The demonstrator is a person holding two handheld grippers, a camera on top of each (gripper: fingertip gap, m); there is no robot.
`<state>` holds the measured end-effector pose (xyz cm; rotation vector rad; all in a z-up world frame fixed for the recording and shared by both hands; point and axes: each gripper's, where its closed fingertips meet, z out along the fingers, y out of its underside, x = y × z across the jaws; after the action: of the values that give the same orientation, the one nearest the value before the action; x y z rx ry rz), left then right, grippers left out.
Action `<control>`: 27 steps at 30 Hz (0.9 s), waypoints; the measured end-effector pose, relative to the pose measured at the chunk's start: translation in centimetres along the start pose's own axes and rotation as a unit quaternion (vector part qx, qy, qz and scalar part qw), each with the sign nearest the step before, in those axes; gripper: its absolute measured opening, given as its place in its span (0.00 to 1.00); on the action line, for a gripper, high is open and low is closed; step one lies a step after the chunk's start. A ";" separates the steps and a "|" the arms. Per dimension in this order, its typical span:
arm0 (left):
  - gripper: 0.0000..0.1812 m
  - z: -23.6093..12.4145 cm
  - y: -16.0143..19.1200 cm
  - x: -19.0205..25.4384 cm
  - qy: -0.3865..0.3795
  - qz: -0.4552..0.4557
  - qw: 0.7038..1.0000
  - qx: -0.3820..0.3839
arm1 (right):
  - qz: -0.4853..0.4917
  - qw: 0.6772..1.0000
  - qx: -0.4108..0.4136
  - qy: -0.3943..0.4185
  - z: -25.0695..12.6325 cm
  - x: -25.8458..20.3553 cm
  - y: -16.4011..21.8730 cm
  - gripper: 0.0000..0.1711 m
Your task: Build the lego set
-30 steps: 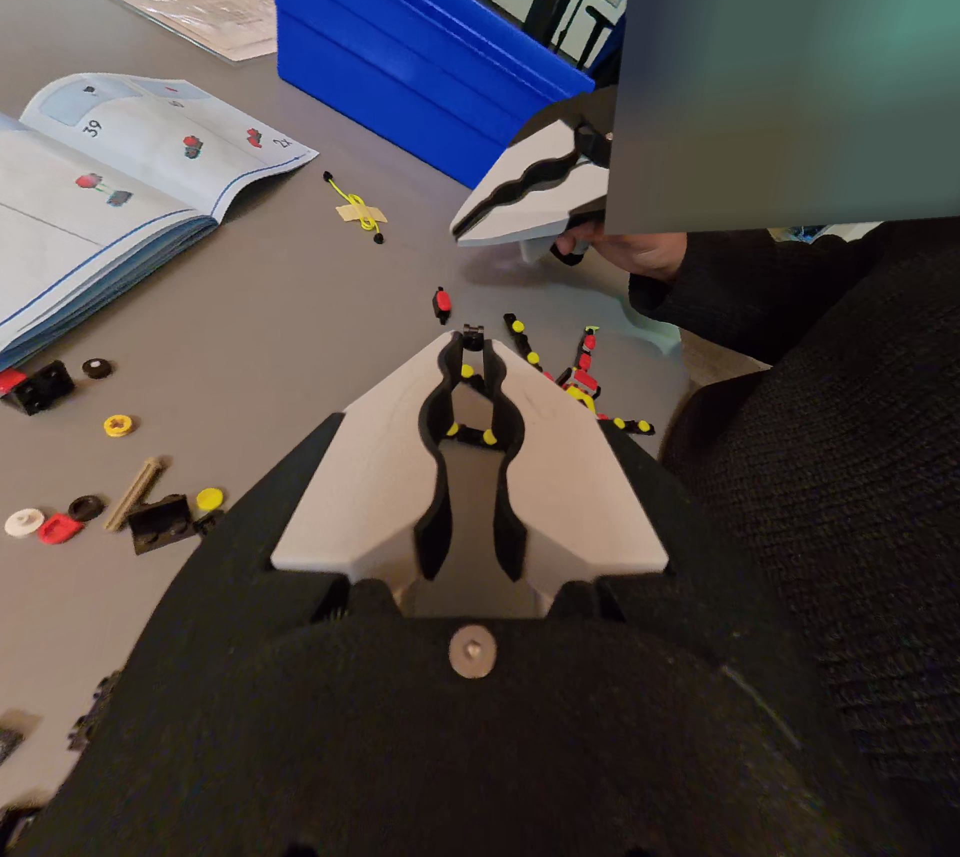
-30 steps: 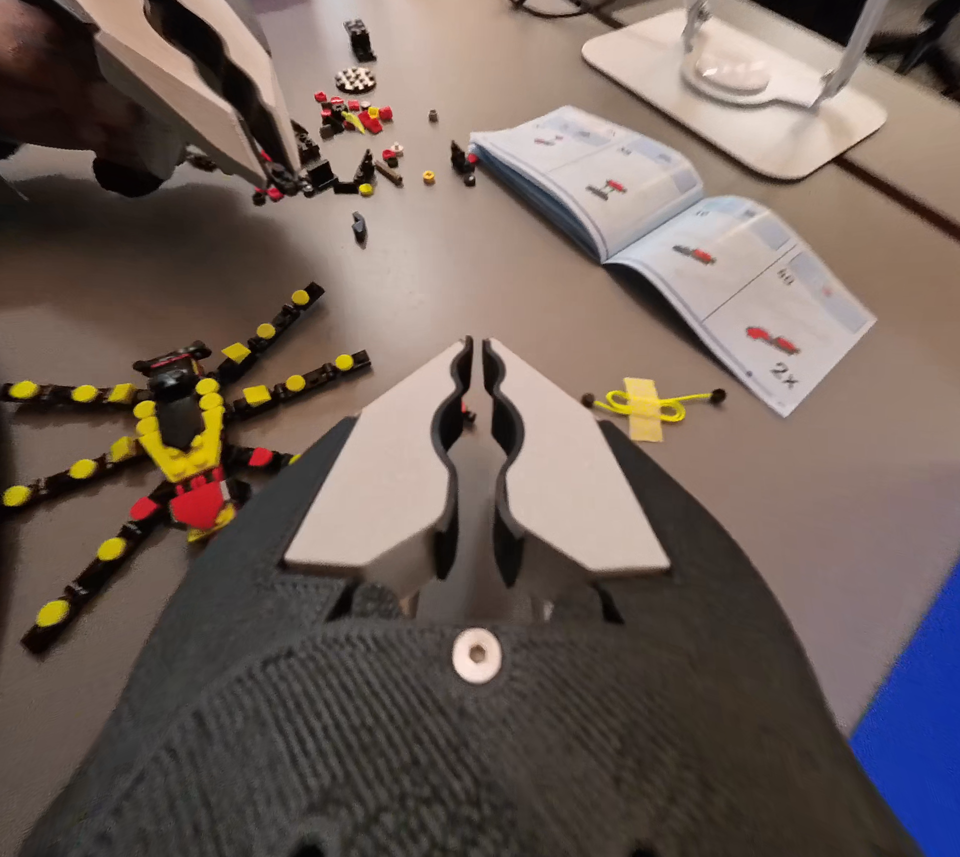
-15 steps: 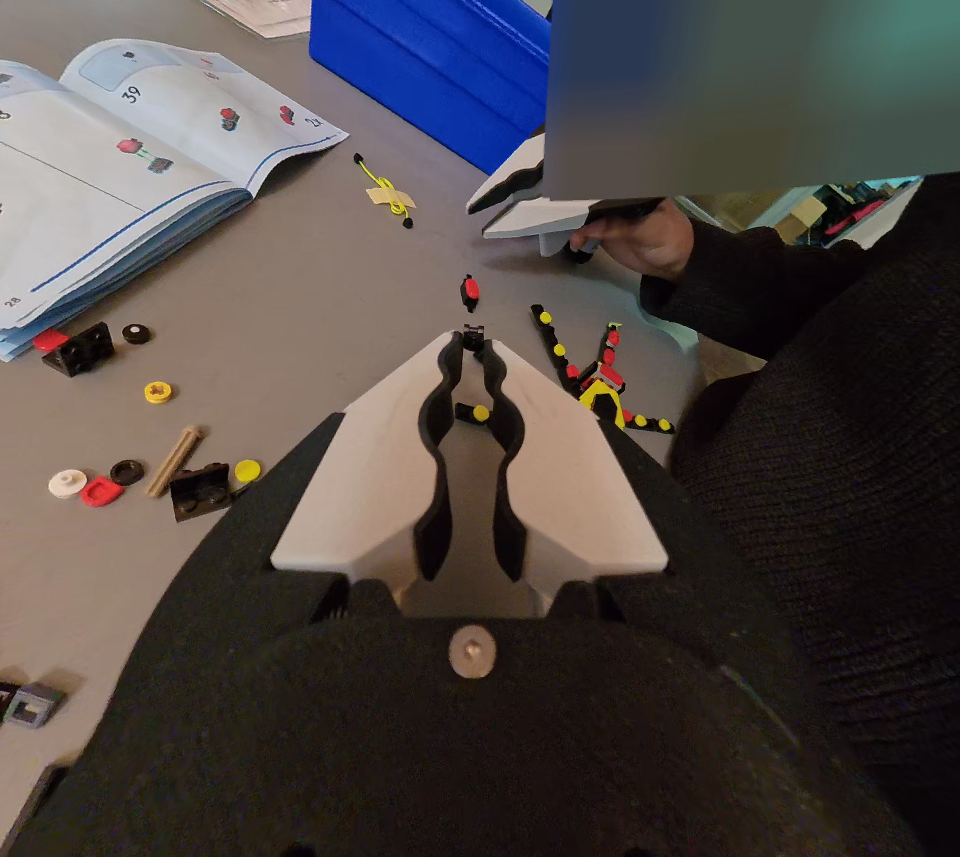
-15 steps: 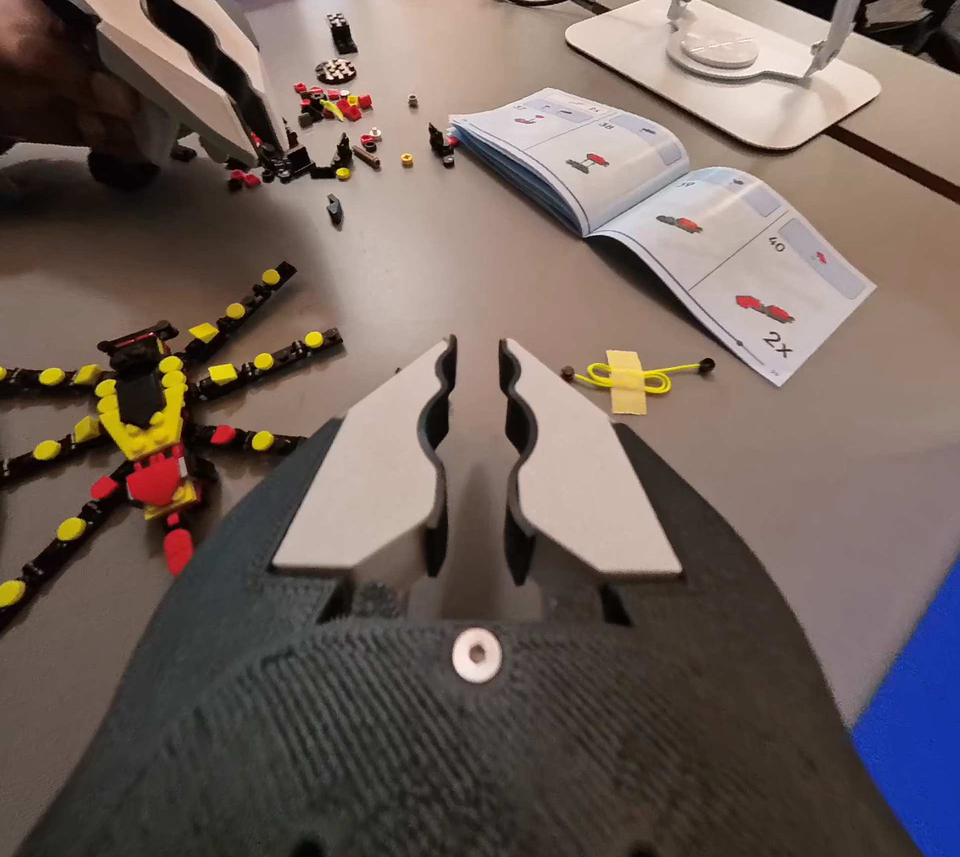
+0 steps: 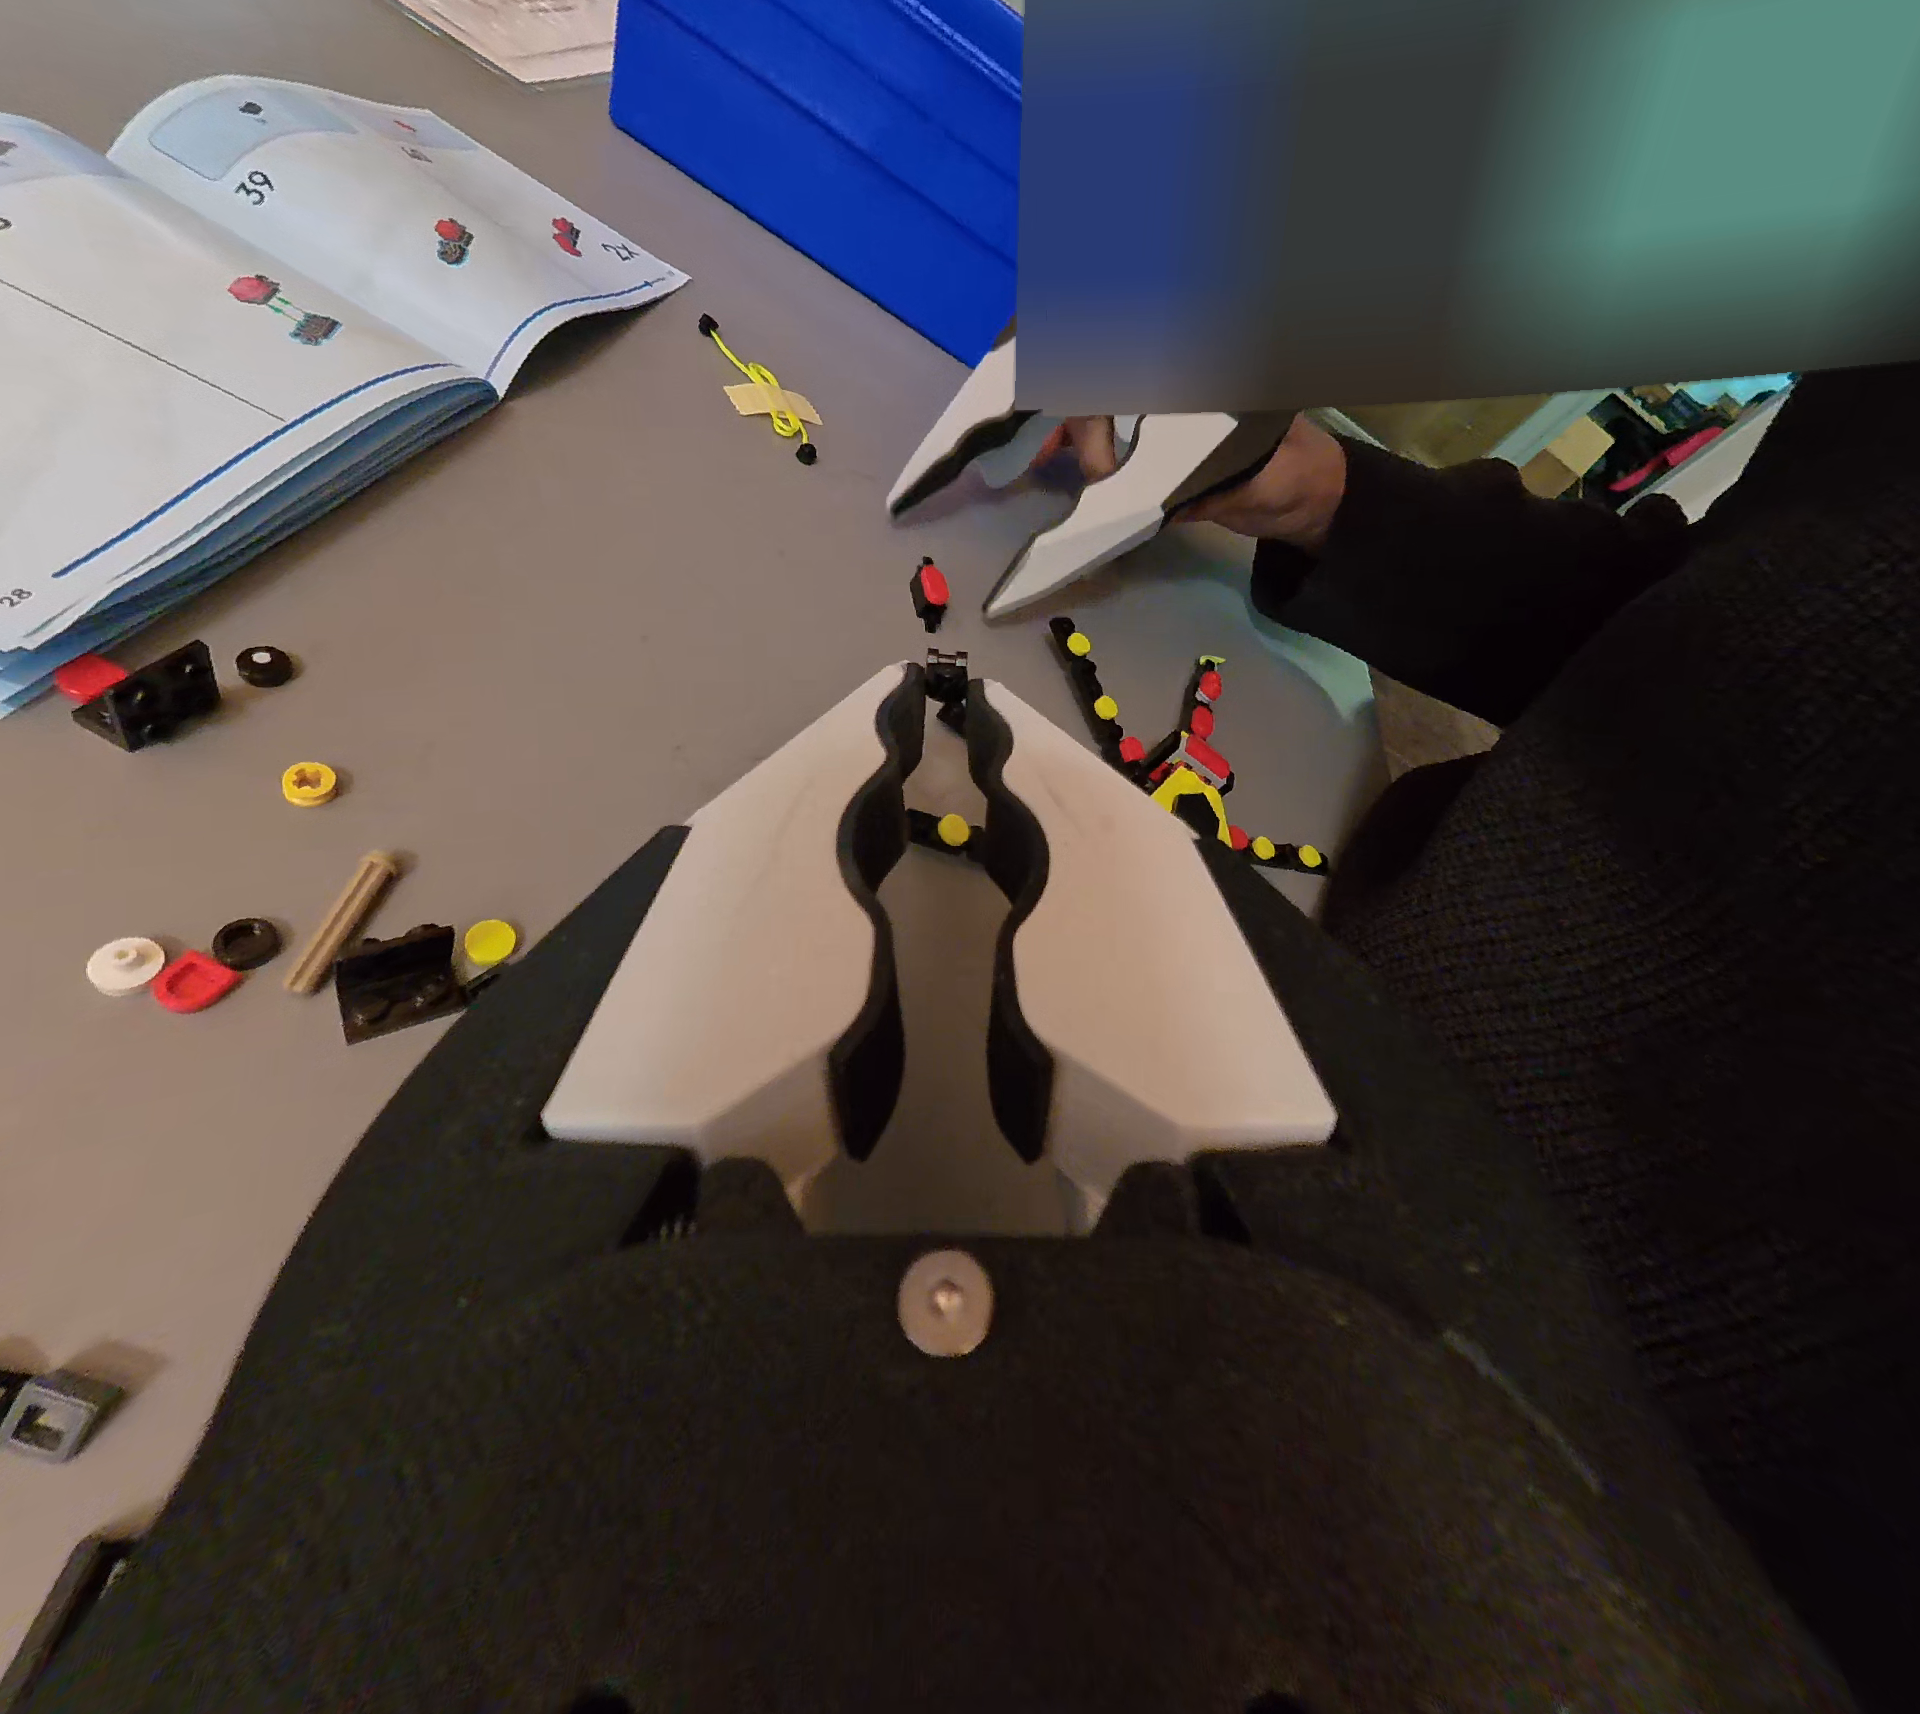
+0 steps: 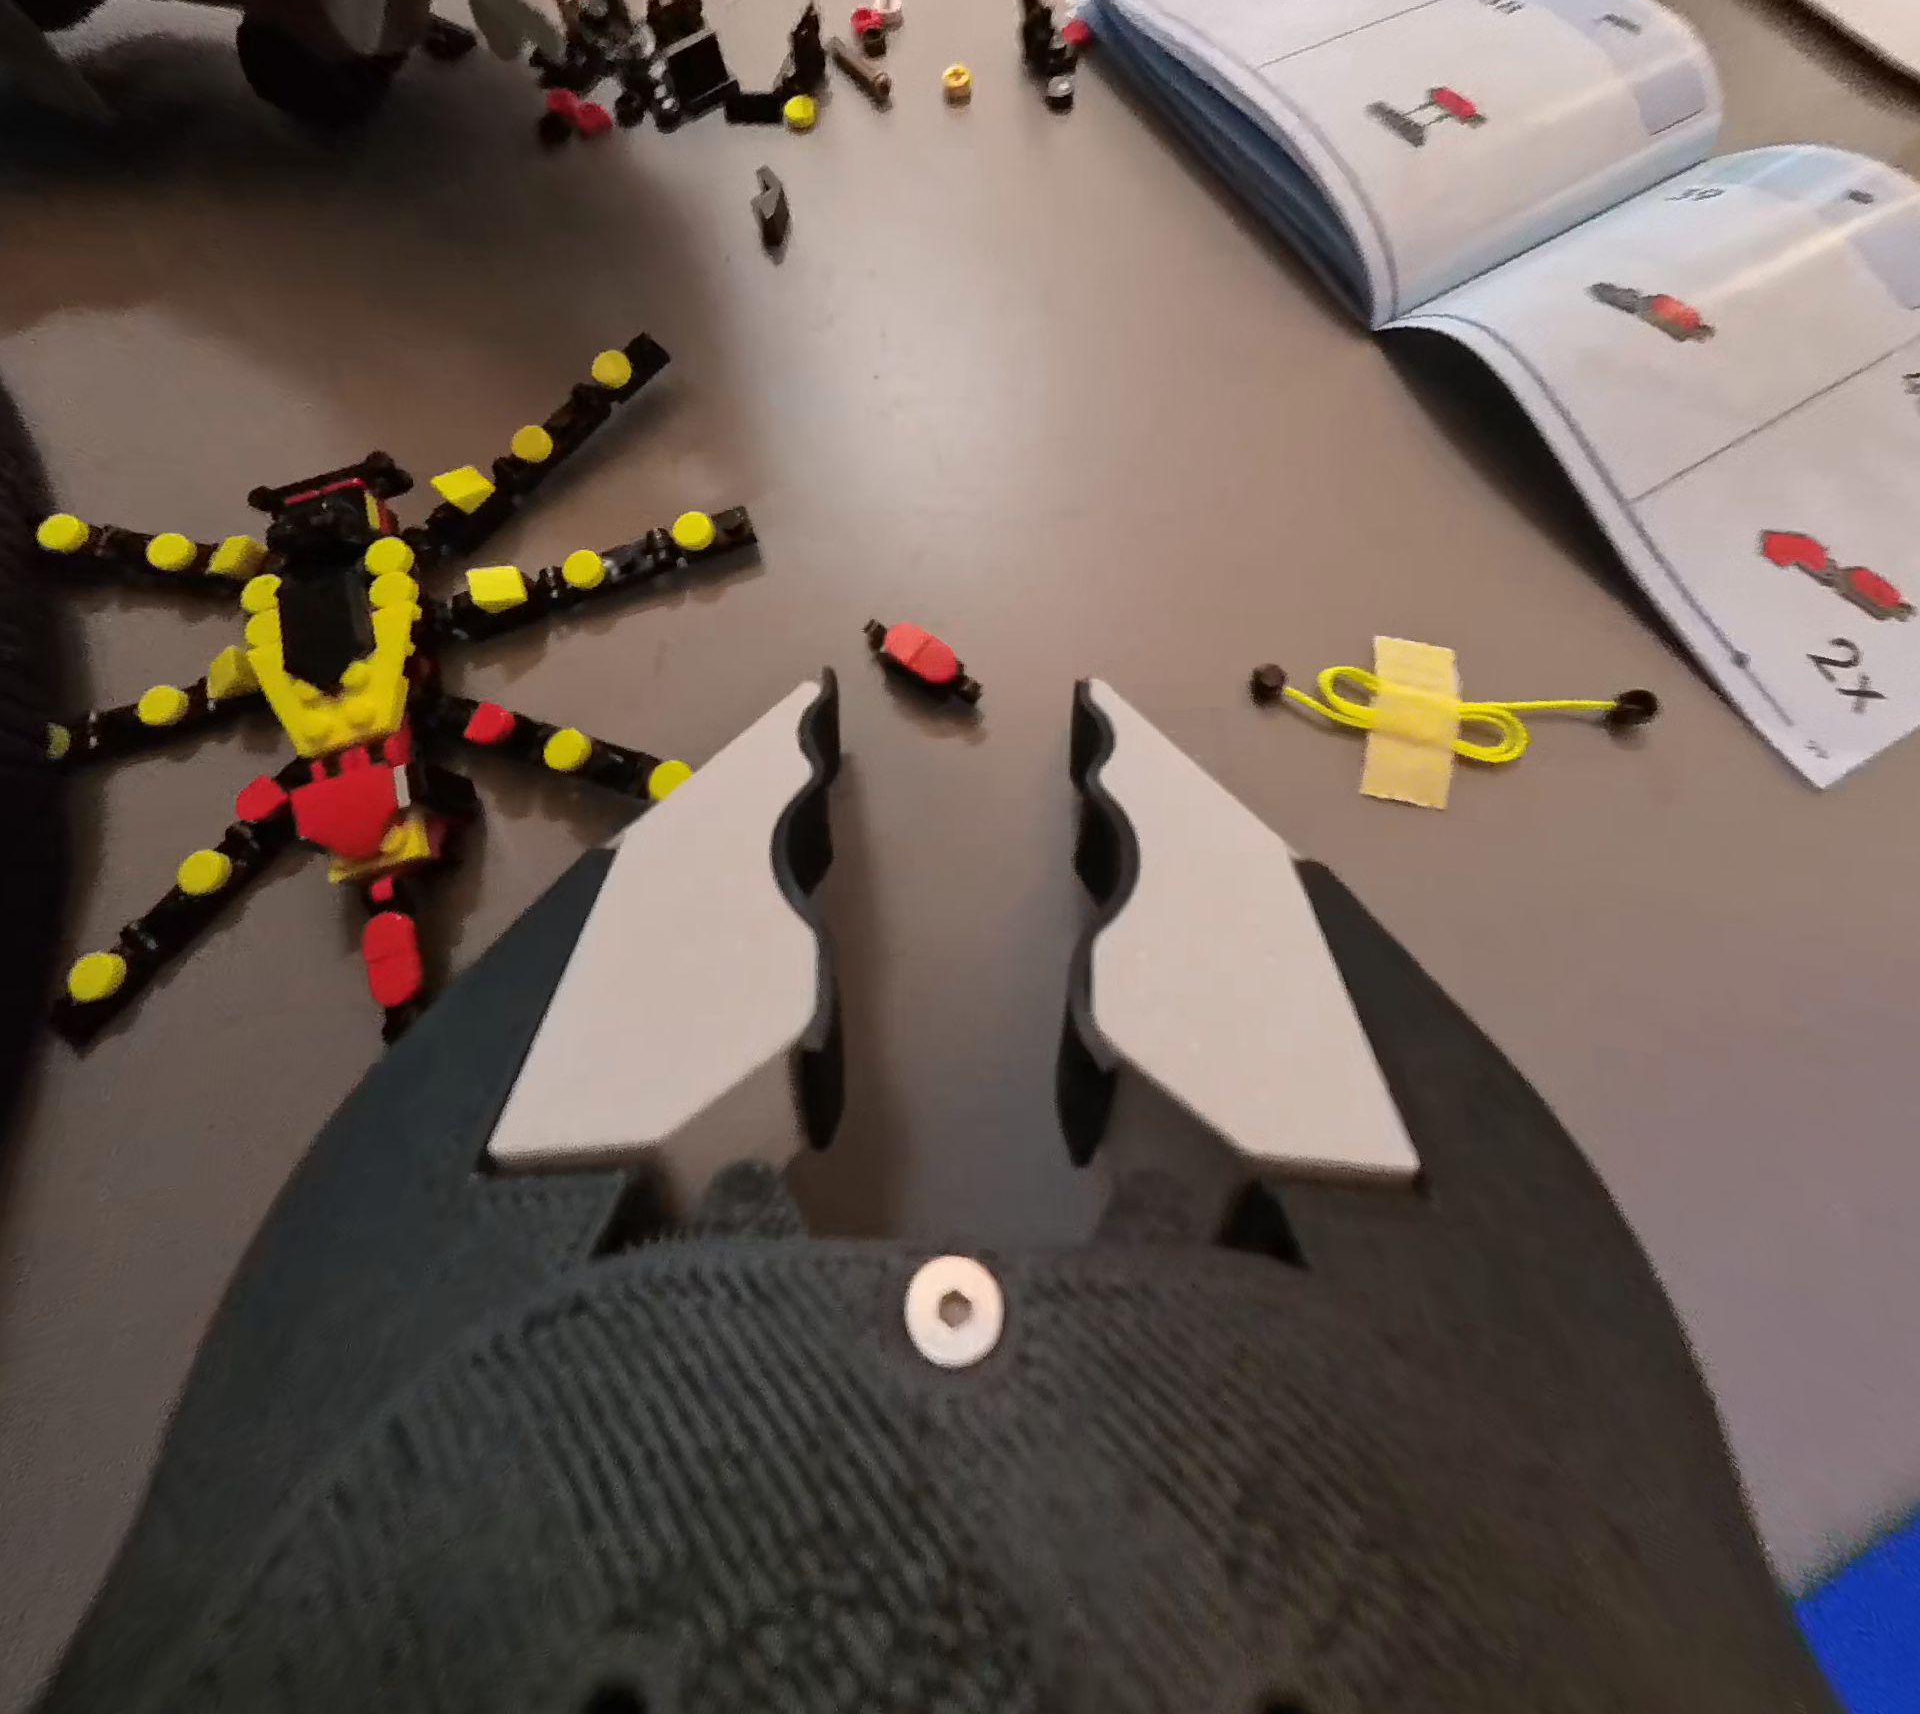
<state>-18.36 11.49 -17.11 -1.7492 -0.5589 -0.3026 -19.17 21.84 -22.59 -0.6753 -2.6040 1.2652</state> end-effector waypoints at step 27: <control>0.03 0.3 0.3 0.4 0.000 0.013 1.000 -0.011 | -0.023 0.999 -0.013 -0.031 0.2 -1.4 0.3 0.10</control>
<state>-17.90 11.78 -17.23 -1.7763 -0.5351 -0.2917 -17.90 21.22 -22.91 -0.5847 -2.6733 1.2611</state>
